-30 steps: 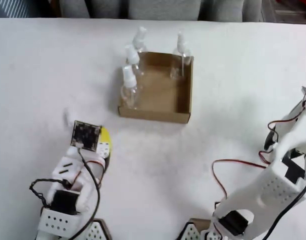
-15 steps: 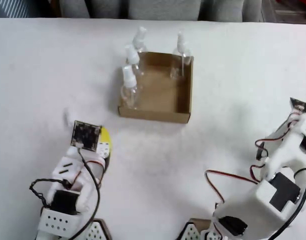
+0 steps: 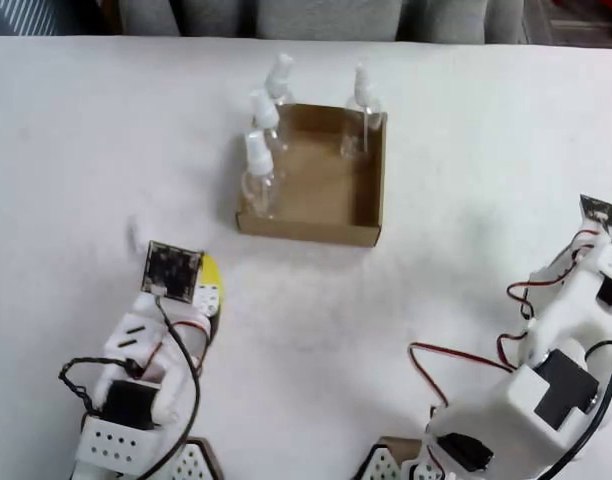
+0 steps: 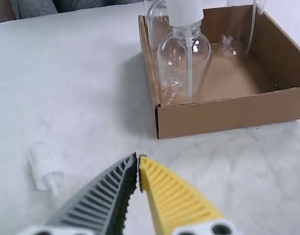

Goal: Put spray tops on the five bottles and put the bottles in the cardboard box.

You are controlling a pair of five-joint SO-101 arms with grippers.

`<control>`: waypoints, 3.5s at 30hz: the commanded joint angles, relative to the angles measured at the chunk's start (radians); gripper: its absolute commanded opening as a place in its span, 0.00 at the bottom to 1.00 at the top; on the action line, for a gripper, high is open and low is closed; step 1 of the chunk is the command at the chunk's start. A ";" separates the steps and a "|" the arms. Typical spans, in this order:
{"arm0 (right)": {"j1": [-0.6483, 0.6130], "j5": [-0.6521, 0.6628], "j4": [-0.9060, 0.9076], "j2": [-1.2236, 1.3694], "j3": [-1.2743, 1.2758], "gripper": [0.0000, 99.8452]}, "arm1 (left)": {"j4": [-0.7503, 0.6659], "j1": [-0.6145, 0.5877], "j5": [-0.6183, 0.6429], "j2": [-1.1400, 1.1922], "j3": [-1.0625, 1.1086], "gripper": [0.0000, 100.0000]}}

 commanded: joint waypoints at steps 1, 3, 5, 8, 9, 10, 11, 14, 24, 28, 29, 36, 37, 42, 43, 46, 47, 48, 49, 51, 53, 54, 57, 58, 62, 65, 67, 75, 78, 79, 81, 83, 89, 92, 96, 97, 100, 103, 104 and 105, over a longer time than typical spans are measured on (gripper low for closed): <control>0.010 0.012 0.110 -0.079 -0.094 0.30 | -0.002 -0.012 -0.014 -0.016 -0.003 0.02; 0.015 0.012 0.170 -0.116 -0.123 0.29 | -0.002 -0.012 -0.014 -0.016 -0.003 0.02; 0.024 0.012 0.226 -0.166 -0.127 0.29 | -0.002 -0.012 -0.014 -0.016 -0.003 0.02; 0.041 0.012 0.329 -0.255 -0.124 0.29 | -0.002 -0.012 -0.014 -0.016 -0.003 0.02; 0.053 0.012 0.364 -0.285 -0.114 0.29 | -0.002 -0.012 -0.014 -0.016 -0.003 0.02; 0.062 0.021 0.387 -0.315 -0.092 0.29 | -0.002 -0.012 -0.014 -0.016 -0.003 0.02; 0.067 0.048 0.403 -0.351 -0.064 0.29 | -0.002 -0.012 -0.014 -0.016 -0.003 0.02; 0.064 0.110 0.409 -0.469 0.063 0.24 | -0.002 -0.012 -0.014 -0.016 -0.003 0.02; -0.122 0.107 0.383 -0.880 0.358 0.04 | 0.081 -0.013 -0.014 -0.016 -0.003 0.02; -0.168 0.080 0.332 -0.975 0.494 0.07 | 0.112 -0.015 -0.011 -0.016 -0.005 0.02; -0.166 0.063 0.291 -0.990 0.522 0.06 | 0.124 -0.022 -0.009 -0.016 -0.006 0.02; 0.111 0.207 0.104 -1.013 0.574 0.02 | 0.239 -0.225 -0.012 -0.016 -0.135 0.02; 0.165 0.236 0.064 -1.013 0.574 0.02 | 0.261 -0.246 -0.012 -0.016 -0.161 0.02; 0.344 0.250 -0.163 -1.012 0.618 0.02 | 0.350 -0.286 -0.015 -0.015 -0.292 0.02; 0.361 0.250 -0.193 -1.012 0.635 0.02 | 0.358 -0.297 -0.015 -0.015 -0.315 0.02; 0.369 0.253 -0.272 -1.012 0.690 0.02 | 0.379 -0.328 -0.028 -0.012 -0.367 0.02; 0.369 0.252 -0.315 -1.012 0.709 0.02 | 0.382 -0.331 -0.046 0.001 -0.376 0.02; 0.367 0.250 -0.363 -1.012 0.726 0.02 | 0.381 -0.332 -0.057 0.027 -0.387 0.02; 0.367 0.250 -0.407 -1.012 0.740 0.02 | 0.370 -0.335 -0.060 0.065 -0.396 0.02; 0.369 0.252 -0.486 -1.012 0.760 0.02 | 0.330 -0.340 -0.040 0.177 -0.428 0.02; 0.369 0.252 -0.522 -1.012 0.766 0.02 | 0.304 -0.340 -0.006 0.320 -0.489 0.02; 0.367 0.252 -0.526 -1.012 0.766 0.02 | 0.304 -0.338 0.006 0.401 -0.531 0.02; 0.335 0.250 -0.527 -1.012 0.766 0.02 | 0.302 -0.334 0.049 0.647 -0.671 0.02; 0.323 0.250 -0.524 -1.012 0.766 0.02 | 0.302 -0.334 0.072 0.727 -0.720 0.02; 0.309 0.250 -0.530 -1.012 0.775 0.02 | 0.302 -0.334 0.120 1.003 -0.881 0.02; 0.309 0.250 -0.530 -1.012 0.776 0.02 | 0.304 -0.338 0.123 1.178 -0.990 0.07; 0.309 0.250 -0.530 -1.012 0.776 0.02 | 0.308 -0.338 0.123 1.273 -1.046 0.11; 0.309 0.252 -0.530 -1.012 0.783 0.02 | 0.308 -0.360 0.204 1.566 -1.203 0.14; 0.309 0.256 -0.530 -1.012 0.789 0.02 | 0.310 -0.390 0.221 1.641 -1.263 0.14; 0.309 0.256 -0.530 -1.012 0.789 0.02 | 0.310 -0.398 0.221 1.661 -1.280 0.14; 0.309 0.256 -0.530 -1.012 0.789 0.02 | 0.330 -0.410 0.221 1.698 -1.315 0.14; 0.309 0.256 -0.530 -1.012 0.789 0.02 | 0.359 -0.417 0.221 1.735 -1.355 0.14; 0.309 0.253 -0.529 -1.012 0.795 0.02 | 0.394 -0.412 0.219 1.862 -1.456 0.14; 0.309 0.258 -0.530 -1.012 0.806 0.02 | 0.400 -0.415 0.219 1.910 -1.485 0.14; 0.309 0.258 -0.532 -1.012 0.809 0.02 | 0.422 -0.415 0.218 1.959 -1.516 0.14; 0.309 0.258 -0.532 -1.012 0.809 0.02 | 0.430 -0.415 0.218 1.969 -1.528 0.14; 0.309 0.258 -0.532 -1.012 0.809 0.02 | 0.430 -0.417 0.219 2.005 -1.550 0.14; 0.309 0.258 -0.532 -1.012 0.809 0.02 | 0.430 -0.417 0.219 2.040 -1.559 0.14; 0.309 0.258 -0.532 -1.012 0.809 0.02 | 0.430 -0.417 0.219 2.049 -1.562 0.14; 0.309 0.258 -0.532 -1.013 0.809 0.02 | 0.430 -0.417 0.219 2.057 -1.568 0.14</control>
